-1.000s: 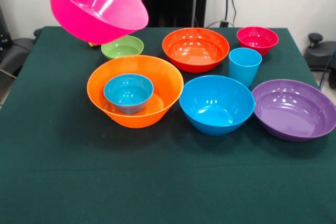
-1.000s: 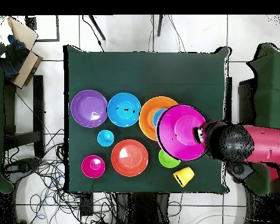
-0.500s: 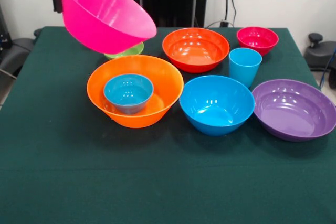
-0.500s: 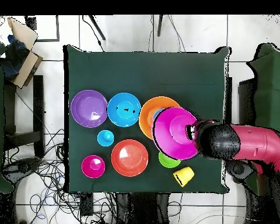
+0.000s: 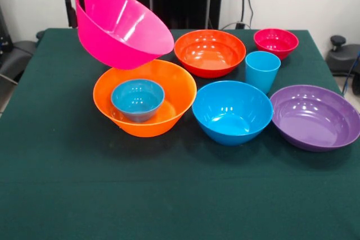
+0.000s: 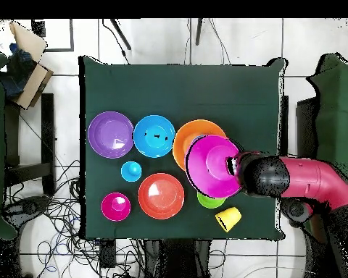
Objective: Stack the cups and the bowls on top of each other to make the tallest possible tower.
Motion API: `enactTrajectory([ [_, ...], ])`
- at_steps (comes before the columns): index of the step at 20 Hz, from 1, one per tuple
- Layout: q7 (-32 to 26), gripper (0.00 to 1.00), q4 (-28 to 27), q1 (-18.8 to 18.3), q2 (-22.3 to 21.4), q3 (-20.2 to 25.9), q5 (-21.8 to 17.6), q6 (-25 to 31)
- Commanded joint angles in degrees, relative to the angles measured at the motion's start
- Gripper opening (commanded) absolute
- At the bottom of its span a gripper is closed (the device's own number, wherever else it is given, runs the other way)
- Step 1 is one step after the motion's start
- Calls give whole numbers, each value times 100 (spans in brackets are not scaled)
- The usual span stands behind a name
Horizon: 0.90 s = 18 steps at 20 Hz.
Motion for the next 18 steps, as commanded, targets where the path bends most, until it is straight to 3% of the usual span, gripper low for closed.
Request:
enactTrajectory([
  [1, 886, 0, 18, 381, 254, -356, -163, -535],
  [9, 846, 0, -11, 498, 248, -505, -34, -577],
  [10, 816, 100, -17, 522, 250, -547, 5, -595],
  [18, 726, 100, -126, 534, 251, -529, 107, -511],
])
